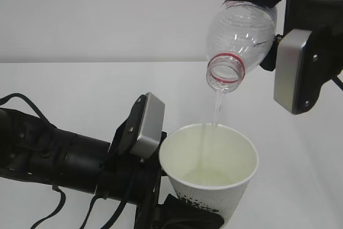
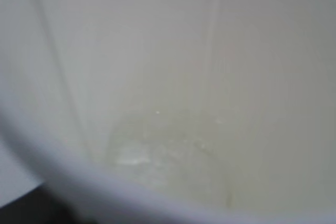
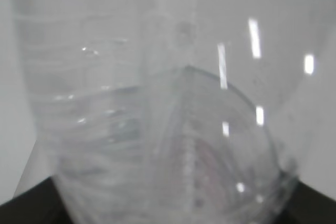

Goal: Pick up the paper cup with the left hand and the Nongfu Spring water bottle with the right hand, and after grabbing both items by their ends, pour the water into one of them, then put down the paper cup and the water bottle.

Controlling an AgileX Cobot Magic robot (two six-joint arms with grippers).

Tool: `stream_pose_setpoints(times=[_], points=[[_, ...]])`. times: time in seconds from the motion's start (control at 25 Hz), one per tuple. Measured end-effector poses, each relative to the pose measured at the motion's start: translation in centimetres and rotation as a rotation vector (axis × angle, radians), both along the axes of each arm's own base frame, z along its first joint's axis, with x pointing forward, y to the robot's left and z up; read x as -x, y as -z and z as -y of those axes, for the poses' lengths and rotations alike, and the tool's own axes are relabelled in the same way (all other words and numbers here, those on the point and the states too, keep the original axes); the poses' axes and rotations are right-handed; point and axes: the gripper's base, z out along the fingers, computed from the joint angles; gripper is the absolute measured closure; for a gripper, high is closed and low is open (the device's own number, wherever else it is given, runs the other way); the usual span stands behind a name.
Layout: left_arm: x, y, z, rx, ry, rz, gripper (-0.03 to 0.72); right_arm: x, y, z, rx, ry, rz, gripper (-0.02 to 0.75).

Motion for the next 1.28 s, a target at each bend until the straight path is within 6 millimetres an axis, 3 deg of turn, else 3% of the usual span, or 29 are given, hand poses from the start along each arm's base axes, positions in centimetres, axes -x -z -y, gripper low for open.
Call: stream_pose_setpoints(times=[1.28], points=[[-0.03, 0.05, -0.01, -0.006, -0.003, 0.002, 0.175, -0.03, -0.1, -0.01, 0.013, -0.003, 0.017, 0.253]])
